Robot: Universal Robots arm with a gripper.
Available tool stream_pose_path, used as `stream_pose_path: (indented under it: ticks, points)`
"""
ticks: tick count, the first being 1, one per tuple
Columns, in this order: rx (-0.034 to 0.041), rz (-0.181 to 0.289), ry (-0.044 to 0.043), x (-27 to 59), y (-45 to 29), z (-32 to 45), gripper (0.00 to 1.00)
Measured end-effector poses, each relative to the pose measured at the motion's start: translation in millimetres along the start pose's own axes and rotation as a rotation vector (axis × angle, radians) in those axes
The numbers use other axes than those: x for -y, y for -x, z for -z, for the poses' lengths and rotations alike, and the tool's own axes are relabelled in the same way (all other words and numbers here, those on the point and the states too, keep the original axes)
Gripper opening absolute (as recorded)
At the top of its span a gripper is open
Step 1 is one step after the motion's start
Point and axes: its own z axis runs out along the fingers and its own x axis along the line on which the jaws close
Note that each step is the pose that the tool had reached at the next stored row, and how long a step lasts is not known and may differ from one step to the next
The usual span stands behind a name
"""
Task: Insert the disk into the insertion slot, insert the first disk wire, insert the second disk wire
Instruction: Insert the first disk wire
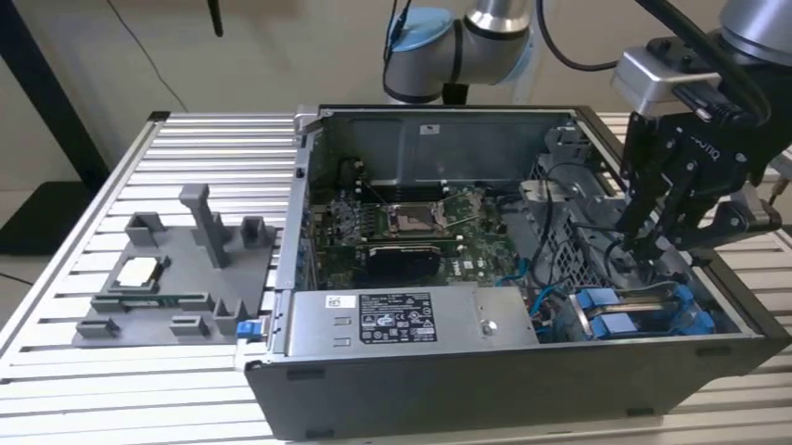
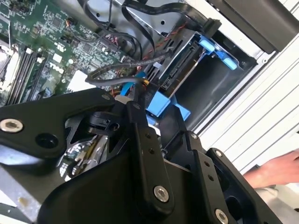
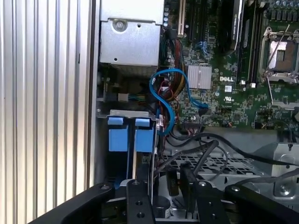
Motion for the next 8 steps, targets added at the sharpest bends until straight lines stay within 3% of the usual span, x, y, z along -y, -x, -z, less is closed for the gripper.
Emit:
stream_pose_path:
  ticks: [5, 7, 8]
  points:
    - [0.0121, 0.040, 0.0001, -0.1, 0.3, -2.1, 0.40]
    - [0.0161, 0.051, -0.0007, -0.1, 0.3, -3.0, 0.31]
    - [0.0178, 0.055, -0.0011, -0.1, 0.3, -3.3, 0.31]
